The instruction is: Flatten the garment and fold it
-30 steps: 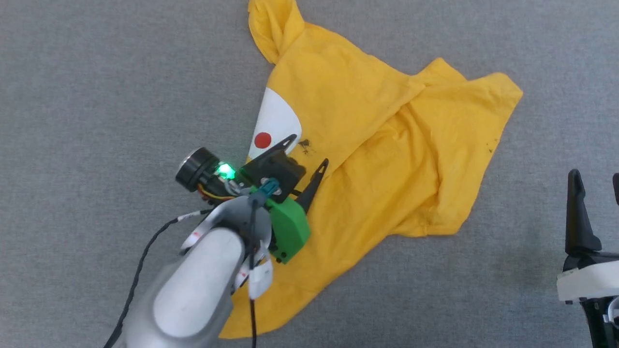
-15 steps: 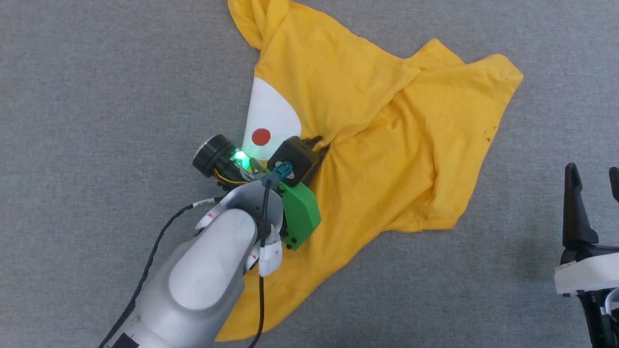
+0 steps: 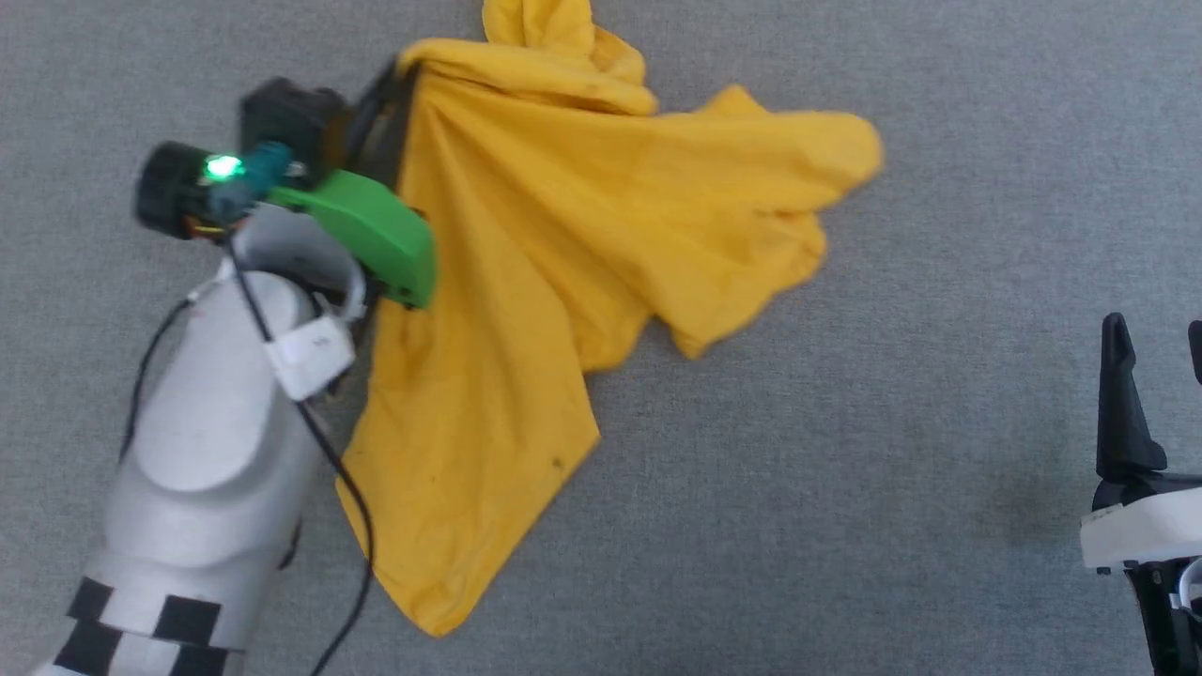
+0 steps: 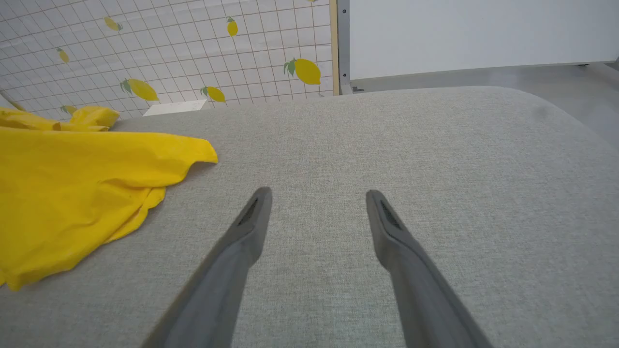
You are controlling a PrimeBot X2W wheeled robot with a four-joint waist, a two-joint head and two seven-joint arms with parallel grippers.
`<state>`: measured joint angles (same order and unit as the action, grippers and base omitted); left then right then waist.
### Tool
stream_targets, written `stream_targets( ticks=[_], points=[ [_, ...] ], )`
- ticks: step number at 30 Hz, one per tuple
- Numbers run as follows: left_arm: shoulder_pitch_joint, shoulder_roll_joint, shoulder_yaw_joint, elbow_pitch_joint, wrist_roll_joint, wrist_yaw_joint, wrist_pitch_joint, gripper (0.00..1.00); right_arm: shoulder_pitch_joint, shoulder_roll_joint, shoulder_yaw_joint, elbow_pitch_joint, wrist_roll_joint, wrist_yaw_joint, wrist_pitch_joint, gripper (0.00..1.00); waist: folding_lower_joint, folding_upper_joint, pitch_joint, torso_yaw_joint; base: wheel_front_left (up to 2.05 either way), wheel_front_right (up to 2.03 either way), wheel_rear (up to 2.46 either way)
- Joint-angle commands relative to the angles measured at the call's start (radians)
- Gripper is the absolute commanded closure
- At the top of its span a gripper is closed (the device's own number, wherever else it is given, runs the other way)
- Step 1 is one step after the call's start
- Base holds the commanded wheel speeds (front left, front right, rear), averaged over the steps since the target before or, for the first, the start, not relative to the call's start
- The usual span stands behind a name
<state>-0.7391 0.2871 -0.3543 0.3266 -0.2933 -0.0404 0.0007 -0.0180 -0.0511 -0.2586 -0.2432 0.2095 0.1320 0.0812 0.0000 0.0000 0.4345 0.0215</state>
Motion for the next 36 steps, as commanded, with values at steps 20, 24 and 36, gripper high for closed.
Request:
stream_targets(
  ticks=[20, 24, 36],
  points=[
    [0.220, -0.114, 0.147, -0.167, -0.060, 0.132, -0.261, 0.00, 0.033, 0.001, 0.007, 0.017, -0.008, -0.001, 0.017, 0.00, 0.0000, 0.0000, -0.102, 0.001, 0.00, 0.00, 0.00],
    [0.424, -0.130, 0.196, -0.378, 0.002, 0.193, -0.262, 0.00, 0.055, 0.001, 0.009, 0.021, 0.002, -0.001, 0.016, 0.00, 0.0000, 0.0000, -0.127, 0.003, 0.00, 0.00, 0.00],
    [0.812, -0.230, 0.212, -0.617, 0.024, 0.249, -0.262, 0.00, 0.050, 0.001, 0.026, -0.002, -0.015, -0.001, 0.044, 0.00, 0.0000, 0.0000, -0.135, 0.050, 0.00, 0.00, 0.00]
  ],
)
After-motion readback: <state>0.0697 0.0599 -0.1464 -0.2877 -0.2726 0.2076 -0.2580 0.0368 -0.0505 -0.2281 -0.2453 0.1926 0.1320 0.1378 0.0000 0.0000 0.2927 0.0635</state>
